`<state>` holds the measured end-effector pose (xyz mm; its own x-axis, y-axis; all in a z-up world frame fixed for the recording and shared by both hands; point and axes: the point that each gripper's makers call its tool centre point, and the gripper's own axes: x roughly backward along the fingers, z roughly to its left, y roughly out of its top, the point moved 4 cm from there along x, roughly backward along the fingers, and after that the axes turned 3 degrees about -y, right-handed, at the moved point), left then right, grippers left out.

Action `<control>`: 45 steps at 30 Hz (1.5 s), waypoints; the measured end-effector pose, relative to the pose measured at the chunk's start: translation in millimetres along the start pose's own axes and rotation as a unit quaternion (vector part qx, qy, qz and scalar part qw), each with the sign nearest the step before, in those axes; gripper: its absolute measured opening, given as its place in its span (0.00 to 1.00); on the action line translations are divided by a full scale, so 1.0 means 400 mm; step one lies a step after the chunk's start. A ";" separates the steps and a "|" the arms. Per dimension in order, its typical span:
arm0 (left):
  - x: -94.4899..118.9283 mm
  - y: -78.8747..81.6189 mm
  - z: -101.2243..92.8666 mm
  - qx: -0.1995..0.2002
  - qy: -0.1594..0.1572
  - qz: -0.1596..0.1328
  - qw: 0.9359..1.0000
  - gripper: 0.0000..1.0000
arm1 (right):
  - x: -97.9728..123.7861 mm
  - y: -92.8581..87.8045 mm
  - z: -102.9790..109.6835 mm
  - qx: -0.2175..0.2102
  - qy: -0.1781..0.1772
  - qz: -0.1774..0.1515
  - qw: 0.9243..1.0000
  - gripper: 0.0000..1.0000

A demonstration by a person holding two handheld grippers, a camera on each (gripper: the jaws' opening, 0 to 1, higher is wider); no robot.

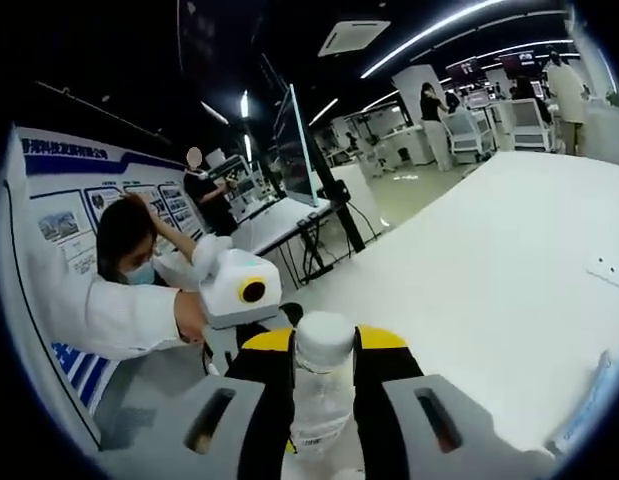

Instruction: Arrange the tabletop items into an orderly group along one side of the table until the central work area is clear of visible clutter.

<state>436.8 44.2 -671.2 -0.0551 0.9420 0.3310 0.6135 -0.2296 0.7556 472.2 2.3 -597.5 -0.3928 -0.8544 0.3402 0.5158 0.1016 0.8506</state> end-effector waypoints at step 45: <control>-0.194 0.283 0.148 -0.199 -0.017 -0.016 0.980 0.41 | 0.108 0.162 -0.180 0.228 -0.105 -0.046 0.967 0.20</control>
<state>557.1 -40.5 -645.0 -0.0386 0.9564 0.2895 0.2553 -0.2706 0.9282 543.8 -64.7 -556.6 -0.5908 -0.7535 0.2884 0.1011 0.2855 0.9530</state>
